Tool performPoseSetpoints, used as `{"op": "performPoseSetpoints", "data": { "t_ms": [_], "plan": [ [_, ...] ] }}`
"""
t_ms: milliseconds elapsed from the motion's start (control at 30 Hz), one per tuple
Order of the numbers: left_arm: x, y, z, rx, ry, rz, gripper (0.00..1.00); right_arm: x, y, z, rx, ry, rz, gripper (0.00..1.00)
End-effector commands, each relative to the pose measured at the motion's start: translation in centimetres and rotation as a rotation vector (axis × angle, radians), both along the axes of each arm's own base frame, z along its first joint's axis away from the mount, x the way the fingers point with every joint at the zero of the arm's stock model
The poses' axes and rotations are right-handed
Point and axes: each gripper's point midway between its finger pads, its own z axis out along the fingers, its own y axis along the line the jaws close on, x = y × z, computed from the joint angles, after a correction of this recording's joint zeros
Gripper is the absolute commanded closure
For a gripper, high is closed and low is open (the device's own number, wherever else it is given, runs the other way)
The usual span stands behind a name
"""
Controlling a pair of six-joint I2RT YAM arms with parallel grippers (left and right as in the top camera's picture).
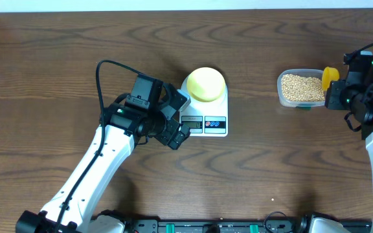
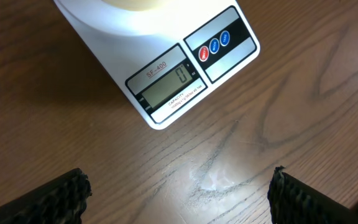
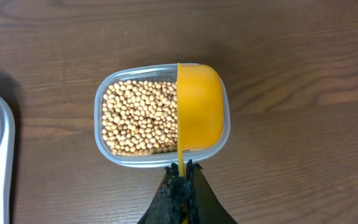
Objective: Scoop item into bowl and weigh 50g on scale
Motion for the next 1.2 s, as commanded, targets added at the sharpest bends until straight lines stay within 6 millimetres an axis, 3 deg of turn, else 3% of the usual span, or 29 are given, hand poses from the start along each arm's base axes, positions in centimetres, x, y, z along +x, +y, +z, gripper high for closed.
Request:
{"op": "performPoseSetpoints", "data": {
  "t_ms": [0,833,1167],
  "plan": [
    [-0.1,0.2,-0.1,0.02,-0.007,-0.011,0.06,0.0,-0.1,0.3,-0.017,0.006,0.008,0.99],
    [-0.7,0.5,-0.4,0.031,0.022,-0.012,0.06,-0.3,0.1,-0.5,-0.007,0.04,0.011,0.99],
    [-0.7,0.5,-0.4,0.031,0.022,-0.012,0.06,0.7,0.1,-4.2,0.033,0.137,0.014,0.99]
  ]
}}
